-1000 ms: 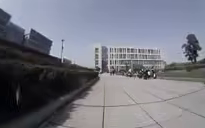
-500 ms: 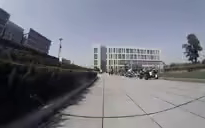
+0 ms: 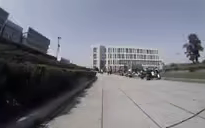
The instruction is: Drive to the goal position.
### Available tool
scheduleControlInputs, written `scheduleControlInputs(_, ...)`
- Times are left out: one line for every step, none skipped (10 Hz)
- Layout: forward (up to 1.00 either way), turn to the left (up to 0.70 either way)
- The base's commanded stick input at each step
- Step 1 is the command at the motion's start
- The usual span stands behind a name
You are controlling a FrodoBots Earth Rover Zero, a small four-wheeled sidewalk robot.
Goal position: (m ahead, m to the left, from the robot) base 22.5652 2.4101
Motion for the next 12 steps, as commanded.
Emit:
scheduleControlInputs(0.85, 0.02)
scheduleControlInputs(0.85, 0.00)
scheduleControlInputs(0.85, 0.00)
scheduleControlInputs(0.85, 0.00)
scheduleControlInputs(0.85, 0.00)
scheduleControlInputs(0.85, 0.00)
scheduleControlInputs(0.85, 0.00)
scheduleControlInputs(0.85, 0.00)
scheduleControlInputs(0.85, 0.00)
scheduleControlInputs(0.85, 0.28)
scheduleControlInputs(0.85, 0.13)
scheduleControlInputs(0.85, 0.00)
